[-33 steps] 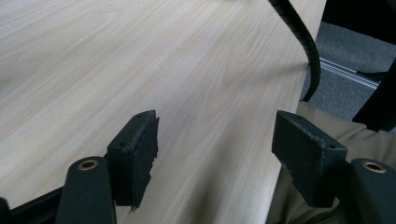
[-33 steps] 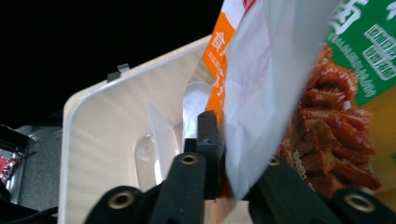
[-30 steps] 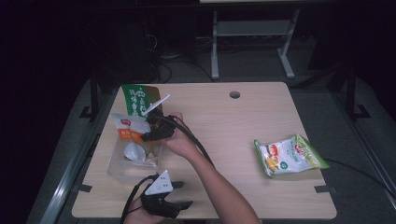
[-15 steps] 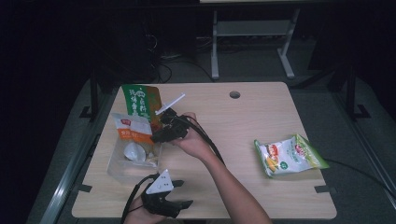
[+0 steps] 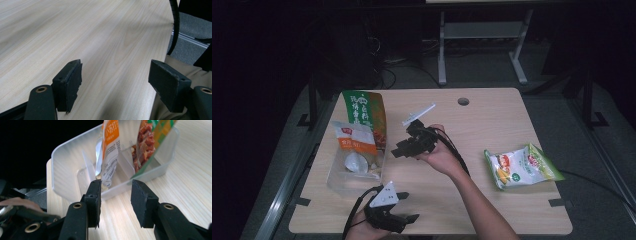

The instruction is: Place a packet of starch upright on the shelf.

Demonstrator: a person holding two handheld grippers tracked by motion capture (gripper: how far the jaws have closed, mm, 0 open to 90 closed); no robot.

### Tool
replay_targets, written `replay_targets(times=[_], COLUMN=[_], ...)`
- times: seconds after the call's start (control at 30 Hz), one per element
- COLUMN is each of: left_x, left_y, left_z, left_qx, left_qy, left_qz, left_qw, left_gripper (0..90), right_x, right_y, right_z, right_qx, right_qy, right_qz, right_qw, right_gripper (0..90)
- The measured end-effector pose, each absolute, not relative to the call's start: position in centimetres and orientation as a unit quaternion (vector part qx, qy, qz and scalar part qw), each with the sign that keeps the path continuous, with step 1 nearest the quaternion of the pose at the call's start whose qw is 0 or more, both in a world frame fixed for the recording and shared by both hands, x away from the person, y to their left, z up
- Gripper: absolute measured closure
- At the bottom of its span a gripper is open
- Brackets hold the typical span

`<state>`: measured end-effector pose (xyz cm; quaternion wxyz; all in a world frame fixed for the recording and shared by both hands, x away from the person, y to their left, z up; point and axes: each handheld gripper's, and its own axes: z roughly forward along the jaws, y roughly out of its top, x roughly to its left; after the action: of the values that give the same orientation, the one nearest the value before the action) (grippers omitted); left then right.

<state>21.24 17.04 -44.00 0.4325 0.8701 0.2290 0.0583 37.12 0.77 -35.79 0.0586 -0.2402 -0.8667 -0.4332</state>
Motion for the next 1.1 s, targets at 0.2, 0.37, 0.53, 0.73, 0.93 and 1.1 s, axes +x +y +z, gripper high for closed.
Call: replay_targets(times=[0.2, 0.37, 0.53, 0.73, 0.93, 1.1], left_x=[21.3, 21.5, 21.6, 21.9, 21.9, 21.9], left_y=[17.0, 17.0, 16.9, 16.8, 16.7, 16.7], left_z=[-44.1, -44.1, -44.3, -44.3, -44.5, -44.4], left_qx=[0.871, 0.872, 0.872, 0.872, 0.874, 0.872], left_qy=[0.228, 0.226, 0.229, 0.230, 0.224, 0.228], left_qz=[0.061, 0.062, 0.061, 0.054, 0.054, 0.054], left_qw=[0.430, 0.429, 0.428, 0.429, 0.427, 0.429], left_gripper=[26.3, 26.3, 26.3, 26.5, 26.3, 26.3], right_x=[36.4, 35.3, 34.4, 33.3, 32.3, 31.2], right_y=[-1.5, -3.9, -6.3, -9.0, -11.2, -12.7], right_z=[-36.0, -36.7, -37.6, -38.4, -39.2, -39.6], right_qx=[-0.250, -0.260, -0.277, -0.294, -0.304, -0.315], right_qy=[-0.865, -0.862, -0.857, -0.852, -0.847, -0.844], right_qz=[-0.432, -0.433, -0.431, -0.431, -0.433, -0.433], right_qw=[0.053, 0.049, 0.050, 0.046, 0.044, 0.042], right_gripper=[54.0, 52.4, 51.4, 49.4, 47.2, 45.8])
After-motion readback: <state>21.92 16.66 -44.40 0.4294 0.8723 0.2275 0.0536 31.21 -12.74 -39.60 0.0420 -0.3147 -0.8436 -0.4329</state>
